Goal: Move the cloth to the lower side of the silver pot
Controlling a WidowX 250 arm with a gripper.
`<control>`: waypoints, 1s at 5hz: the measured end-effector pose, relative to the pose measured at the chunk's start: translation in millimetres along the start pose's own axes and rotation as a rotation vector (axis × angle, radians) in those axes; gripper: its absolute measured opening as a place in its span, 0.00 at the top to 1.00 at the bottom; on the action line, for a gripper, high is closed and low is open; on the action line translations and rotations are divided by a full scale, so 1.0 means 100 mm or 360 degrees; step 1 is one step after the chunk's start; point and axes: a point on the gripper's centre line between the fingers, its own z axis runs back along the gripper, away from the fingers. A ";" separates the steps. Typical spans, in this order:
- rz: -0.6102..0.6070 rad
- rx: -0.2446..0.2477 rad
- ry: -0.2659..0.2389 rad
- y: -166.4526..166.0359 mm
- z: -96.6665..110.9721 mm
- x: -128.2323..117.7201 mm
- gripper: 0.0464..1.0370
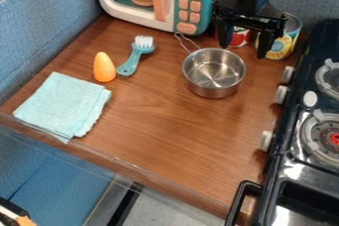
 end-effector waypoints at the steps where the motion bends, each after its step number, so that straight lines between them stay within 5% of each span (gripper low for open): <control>1: 0.0006 0.0001 0.0093 0.01 -0.22 -0.10 0.04; 2: 0.0007 -0.0032 0.0140 0.16 -0.28 -0.45 0.04; 5: -0.0161 0.0041 0.0055 1.45 -0.17 -1.20 0.04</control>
